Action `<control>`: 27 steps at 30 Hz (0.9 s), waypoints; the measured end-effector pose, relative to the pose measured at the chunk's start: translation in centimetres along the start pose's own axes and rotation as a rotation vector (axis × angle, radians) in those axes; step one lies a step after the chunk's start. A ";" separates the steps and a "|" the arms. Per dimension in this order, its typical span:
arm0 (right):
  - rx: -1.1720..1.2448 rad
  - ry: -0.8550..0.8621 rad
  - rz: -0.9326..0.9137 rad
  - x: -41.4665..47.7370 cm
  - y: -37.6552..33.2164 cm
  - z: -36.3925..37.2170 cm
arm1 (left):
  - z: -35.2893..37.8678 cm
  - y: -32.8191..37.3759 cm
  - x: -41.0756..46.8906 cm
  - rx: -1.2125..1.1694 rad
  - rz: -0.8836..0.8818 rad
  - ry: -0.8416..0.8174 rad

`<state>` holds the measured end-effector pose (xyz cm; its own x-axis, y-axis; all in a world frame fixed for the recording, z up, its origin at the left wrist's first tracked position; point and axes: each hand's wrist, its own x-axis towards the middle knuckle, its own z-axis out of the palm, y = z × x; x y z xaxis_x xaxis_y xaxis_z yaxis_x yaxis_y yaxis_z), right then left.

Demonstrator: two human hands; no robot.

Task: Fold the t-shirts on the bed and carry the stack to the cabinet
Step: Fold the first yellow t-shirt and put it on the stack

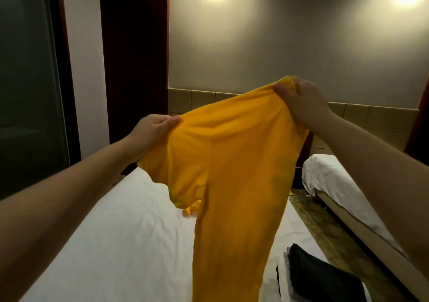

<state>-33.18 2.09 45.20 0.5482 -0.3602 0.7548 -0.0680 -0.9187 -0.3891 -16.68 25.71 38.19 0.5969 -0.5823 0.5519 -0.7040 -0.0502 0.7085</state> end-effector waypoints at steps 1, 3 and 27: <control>-0.021 0.049 -0.011 -0.1 -0.1 0.0 | -0.2 0.2 -0.3 -0.074 -0.024 -0.014; -0.049 -0.011 -0.013 -0.3 0.0 0.3 | -0.5 0.4 -0.7 -0.183 -0.072 -0.071; 0.044 -0.432 0.047 -2.4 -1.2 -0.6 | -3.6 -0.4 0.9 0.233 -0.093 -0.139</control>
<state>-34.92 3.97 44.18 0.8443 -0.2925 0.4490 -0.0713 -0.8917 -0.4469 -14.44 28.16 39.99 0.6163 -0.6709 0.4123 -0.7274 -0.2844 0.6245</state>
